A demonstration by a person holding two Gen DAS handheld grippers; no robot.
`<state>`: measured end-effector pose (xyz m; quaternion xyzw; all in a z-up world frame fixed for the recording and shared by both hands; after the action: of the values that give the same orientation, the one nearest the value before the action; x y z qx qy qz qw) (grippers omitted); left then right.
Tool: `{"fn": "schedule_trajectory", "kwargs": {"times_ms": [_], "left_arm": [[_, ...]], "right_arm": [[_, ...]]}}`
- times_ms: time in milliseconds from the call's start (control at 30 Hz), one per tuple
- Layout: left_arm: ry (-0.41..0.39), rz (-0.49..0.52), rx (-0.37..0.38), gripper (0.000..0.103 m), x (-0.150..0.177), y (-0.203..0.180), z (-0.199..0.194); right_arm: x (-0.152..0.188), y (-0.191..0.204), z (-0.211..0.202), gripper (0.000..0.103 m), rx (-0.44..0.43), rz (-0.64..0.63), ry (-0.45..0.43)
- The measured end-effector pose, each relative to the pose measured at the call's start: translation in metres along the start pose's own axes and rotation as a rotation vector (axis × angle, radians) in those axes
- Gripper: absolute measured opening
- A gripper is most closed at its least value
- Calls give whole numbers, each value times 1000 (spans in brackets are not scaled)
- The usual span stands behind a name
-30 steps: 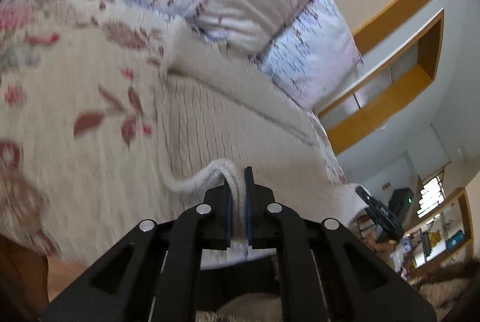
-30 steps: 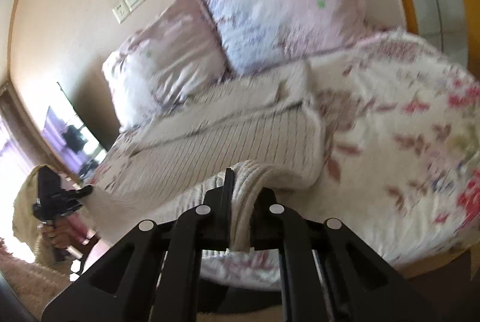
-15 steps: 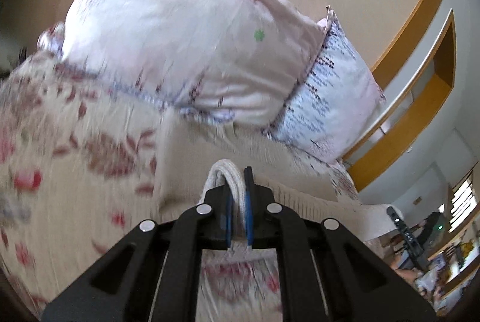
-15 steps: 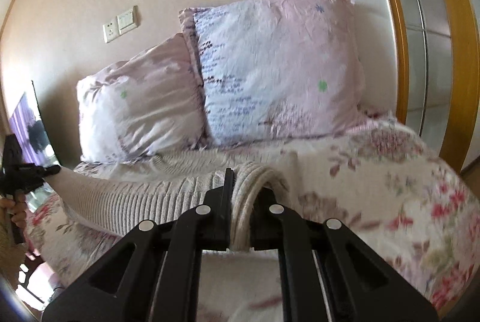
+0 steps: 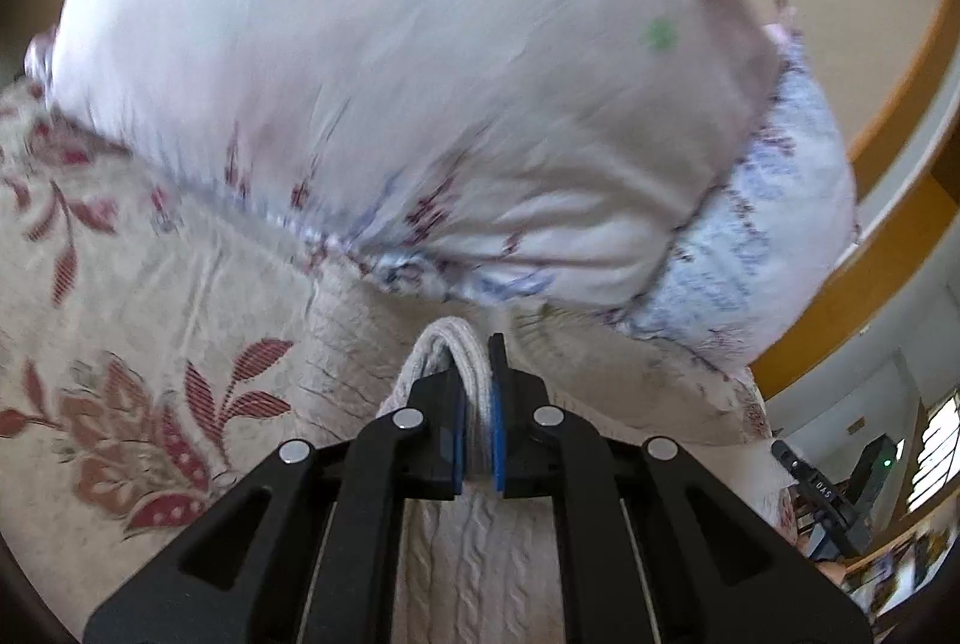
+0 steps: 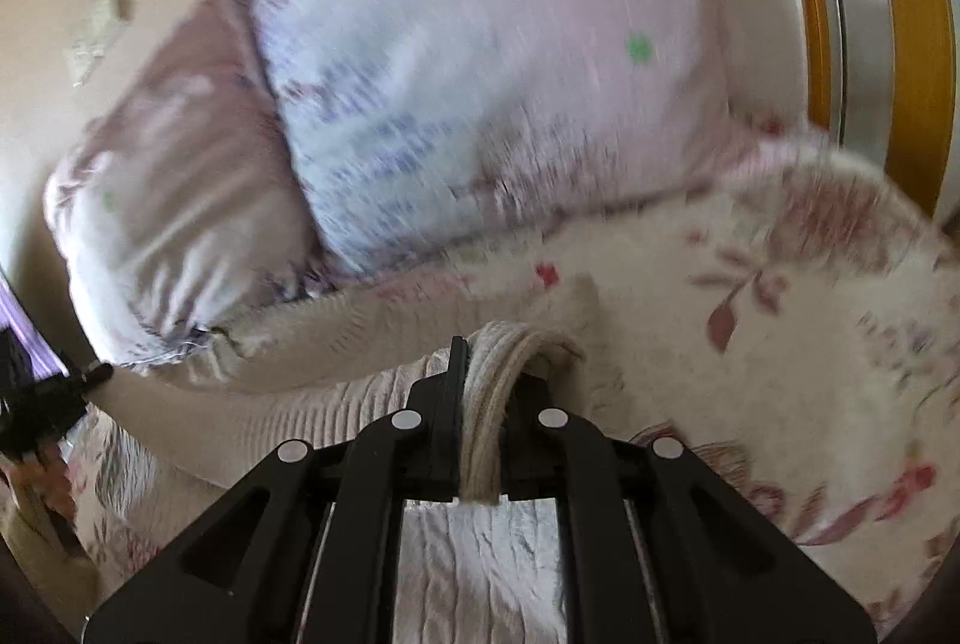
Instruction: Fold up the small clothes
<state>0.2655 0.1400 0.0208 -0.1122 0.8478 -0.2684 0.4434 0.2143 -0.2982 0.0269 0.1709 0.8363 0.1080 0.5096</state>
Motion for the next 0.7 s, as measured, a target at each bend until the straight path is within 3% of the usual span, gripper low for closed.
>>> {"fn": "schedule_trajectory", "kwargs": {"times_ms": [500,567,633,667,700], "left_arm": [[68,-207,30,7,2,26,49],[81,-245,38,7,3,27,51],[81,-262,52,15,2,26,48],[72,-262,56,29,-1,25,45],[55,-260,59,41,-4,23,40]], "right_arm": [[5,-33,66,10,-5,298,139],[2,-37,70,21,-30,368,152],[-5,-41,68,35,-71,441,139],[-8,-42,66,50,-77,454,126],[-13,-44,60,59,-65,455,88]]}}
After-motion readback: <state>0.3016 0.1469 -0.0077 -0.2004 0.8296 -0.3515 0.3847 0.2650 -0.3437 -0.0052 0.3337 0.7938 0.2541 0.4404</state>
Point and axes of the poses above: each gripper's, at about its wrist camera, not at the fingertips, and z roughly the way its jaws point, y to its left, x to its underside, the point moved 6 cm from there along z, roughly the way its jaws point, and after that the axes turned 10 degrees about -y, right-handed, at the moved point
